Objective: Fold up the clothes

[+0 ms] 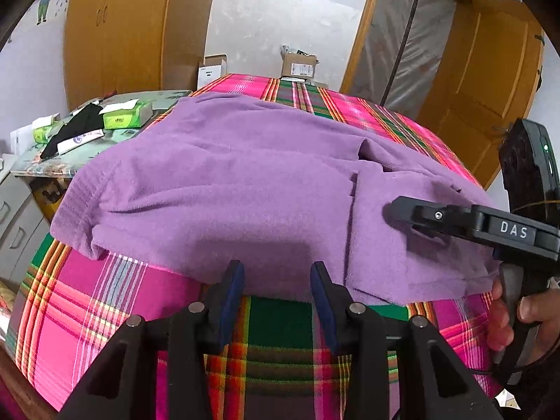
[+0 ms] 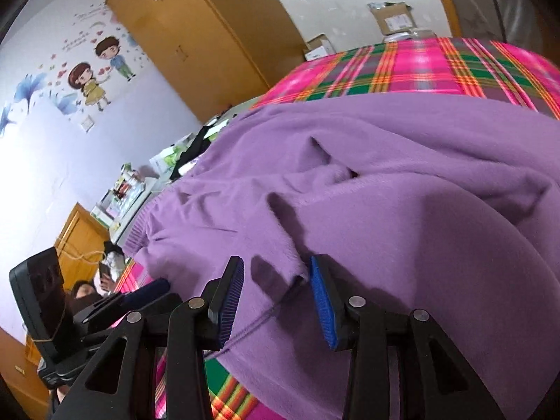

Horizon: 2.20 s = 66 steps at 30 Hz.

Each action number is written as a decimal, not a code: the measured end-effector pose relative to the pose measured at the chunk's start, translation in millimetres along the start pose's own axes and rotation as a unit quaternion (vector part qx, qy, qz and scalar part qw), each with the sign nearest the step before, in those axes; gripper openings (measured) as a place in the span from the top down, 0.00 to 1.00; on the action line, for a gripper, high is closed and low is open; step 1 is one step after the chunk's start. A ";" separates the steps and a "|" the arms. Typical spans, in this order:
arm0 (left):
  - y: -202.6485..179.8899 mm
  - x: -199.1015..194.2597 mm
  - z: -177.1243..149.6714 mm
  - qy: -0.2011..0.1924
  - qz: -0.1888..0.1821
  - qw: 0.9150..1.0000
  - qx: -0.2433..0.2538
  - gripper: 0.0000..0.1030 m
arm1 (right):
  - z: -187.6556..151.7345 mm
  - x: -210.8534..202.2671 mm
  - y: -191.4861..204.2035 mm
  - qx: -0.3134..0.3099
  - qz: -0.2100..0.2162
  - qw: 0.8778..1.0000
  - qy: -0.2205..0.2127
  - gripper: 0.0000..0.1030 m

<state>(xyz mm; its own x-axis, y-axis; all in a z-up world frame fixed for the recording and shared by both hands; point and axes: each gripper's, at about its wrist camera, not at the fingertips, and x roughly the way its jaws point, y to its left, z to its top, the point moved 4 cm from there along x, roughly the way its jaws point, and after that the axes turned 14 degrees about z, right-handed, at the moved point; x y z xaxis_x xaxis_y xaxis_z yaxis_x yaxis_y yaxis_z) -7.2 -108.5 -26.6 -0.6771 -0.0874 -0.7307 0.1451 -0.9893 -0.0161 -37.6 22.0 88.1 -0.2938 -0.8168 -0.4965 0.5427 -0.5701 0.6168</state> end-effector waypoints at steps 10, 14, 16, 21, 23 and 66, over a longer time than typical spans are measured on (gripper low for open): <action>-0.3 0.8 0.3 -0.004 0.001 1.000 0.000 0.61 | 9.9 -60.6 -15.8 0.027 0.019 0.997 -0.063 0.92; -1.8 1.0 0.5 -0.002 0.007 1.000 -0.003 0.61 | 16.3 -122.5 -28.8 0.037 -0.012 0.991 -0.124 0.92; -2.5 0.9 0.7 0.000 0.010 1.000 -0.004 0.61 | 13.6 -161.5 -41.5 0.045 -0.041 0.986 -0.157 0.92; -4.1 1.9 4.3 0.017 0.020 1.000 -0.012 0.61 | -0.7 -245.0 -73.5 0.071 -0.108 0.967 -0.219 0.92; -6.0 1.9 5.7 0.024 0.016 0.999 -0.018 0.61 | -6.7 -272.8 -85.7 0.078 -0.131 0.959 -0.238 0.92; -104.0 -2.6 0.5 0.038 -0.029 0.996 0.072 0.61 | -67.2 -412.4 -161.1 0.153 -0.293 0.895 -0.300 0.65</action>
<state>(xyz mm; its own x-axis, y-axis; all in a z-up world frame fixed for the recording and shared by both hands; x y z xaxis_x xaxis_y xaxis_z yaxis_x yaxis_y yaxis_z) -20.9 -5.4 -22.7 -0.6246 -0.0261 -0.7805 -0.0009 -0.9994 0.0342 49.0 456.7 152.4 -0.8766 -0.2185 -0.4289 -0.0562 -0.8385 0.5420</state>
